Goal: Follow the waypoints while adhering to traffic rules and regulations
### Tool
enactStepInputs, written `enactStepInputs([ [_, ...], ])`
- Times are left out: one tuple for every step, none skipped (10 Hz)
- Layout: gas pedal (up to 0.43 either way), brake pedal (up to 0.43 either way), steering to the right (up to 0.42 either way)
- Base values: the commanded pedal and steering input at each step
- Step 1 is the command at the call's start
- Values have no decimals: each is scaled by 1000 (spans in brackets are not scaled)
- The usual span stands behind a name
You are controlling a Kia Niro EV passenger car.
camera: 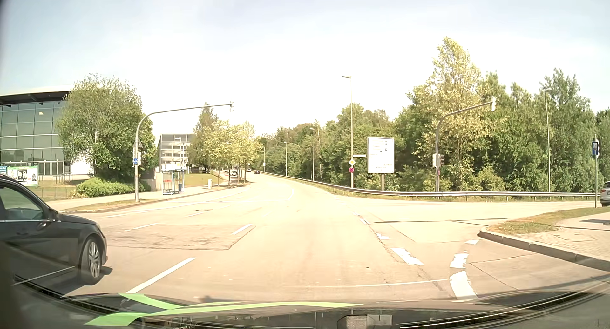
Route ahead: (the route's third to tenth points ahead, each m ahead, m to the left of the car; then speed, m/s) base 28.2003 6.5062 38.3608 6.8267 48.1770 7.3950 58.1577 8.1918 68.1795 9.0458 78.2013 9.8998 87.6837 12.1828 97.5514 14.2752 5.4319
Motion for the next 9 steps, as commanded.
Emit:
enactStepInputs([
  [228,0,-18],
  [228,0,-18],
  [220,0,-18],
  [220,0,-18],
  [220,0,-18],
  [220,0,-18],
  [220,0,-18],
  [220,0,-18],
  [220,0,-18],
])
